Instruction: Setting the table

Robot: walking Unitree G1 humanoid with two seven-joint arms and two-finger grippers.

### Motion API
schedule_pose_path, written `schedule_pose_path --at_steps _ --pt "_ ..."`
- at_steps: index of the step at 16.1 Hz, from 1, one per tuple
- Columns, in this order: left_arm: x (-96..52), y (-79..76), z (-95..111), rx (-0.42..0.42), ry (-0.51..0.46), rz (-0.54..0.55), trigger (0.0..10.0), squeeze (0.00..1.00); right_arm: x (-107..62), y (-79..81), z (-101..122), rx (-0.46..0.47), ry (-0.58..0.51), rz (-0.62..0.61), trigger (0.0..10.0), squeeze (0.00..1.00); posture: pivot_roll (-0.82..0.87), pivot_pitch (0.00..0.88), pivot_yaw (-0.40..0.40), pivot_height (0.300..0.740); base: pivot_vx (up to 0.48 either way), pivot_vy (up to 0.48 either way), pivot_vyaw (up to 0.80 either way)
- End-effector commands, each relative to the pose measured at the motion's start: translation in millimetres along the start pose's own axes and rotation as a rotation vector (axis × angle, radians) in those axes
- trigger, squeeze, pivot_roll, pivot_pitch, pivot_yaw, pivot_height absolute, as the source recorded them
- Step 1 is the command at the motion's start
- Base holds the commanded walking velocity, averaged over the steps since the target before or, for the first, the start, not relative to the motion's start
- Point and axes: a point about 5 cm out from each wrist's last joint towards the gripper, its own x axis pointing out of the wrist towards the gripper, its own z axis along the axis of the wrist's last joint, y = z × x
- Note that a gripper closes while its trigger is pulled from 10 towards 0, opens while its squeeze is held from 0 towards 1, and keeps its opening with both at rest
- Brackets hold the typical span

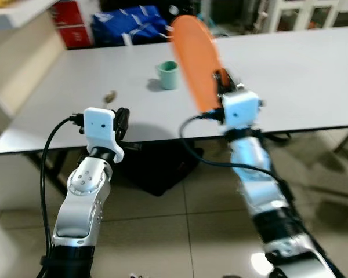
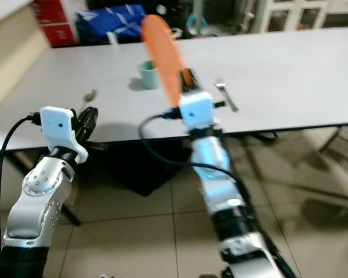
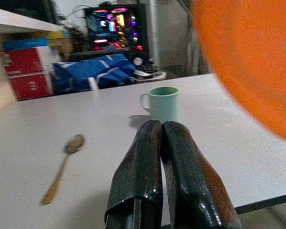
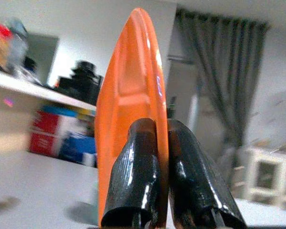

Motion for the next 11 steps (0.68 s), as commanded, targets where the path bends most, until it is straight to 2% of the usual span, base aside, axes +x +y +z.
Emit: schedule_pose_path --at_steps 1,3,4,5,7,11 --pt "3.0 1.6 4 0.018 -0.023 0.007 10.0 0.00 15.5 -7.1 1 0.143 0.035 -0.047 0.0 0.00 -0.11 0.000 0.099 0.740 0.000 0.000 0.00" --pt "3.7 0.7 6 0.018 -0.030 0.002 10.0 0.00 24.7 -5.8 -3 0.274 0.086 -0.051 0.0 0.00 -0.11 0.000 0.098 0.740 0.000 0.000 0.00" --pt "3.9 0.0 7 0.018 -0.029 0.001 10.0 0.00 30.4 -3.6 -7 0.385 0.129 -0.047 0.0 0.00 -0.10 0.000 0.096 0.740 0.000 0.000 0.00" --pt "4.1 -0.2 7 0.023 -0.029 0.001 10.0 0.00 33.0 -3.1 -10 0.443 0.152 -0.053 0.0 0.00 -0.10 0.000 0.095 0.740 0.000 0.000 0.00" --pt "5.3 0.4 9 0.031 -0.028 -0.001 10.0 0.00 38.6 -3.9 -12 0.502 0.168 -0.061 0.0 0.00 -0.09 0.000 0.094 0.740 0.163 0.000 0.00" --pt "7.0 -1.8 11 0.072 -0.032 -0.023 10.0 0.00 35.9 -5.0 -15 0.512 0.175 -0.060 0.0 0.00 -0.10 0.000 0.099 0.740 0.473 0.000 0.00"
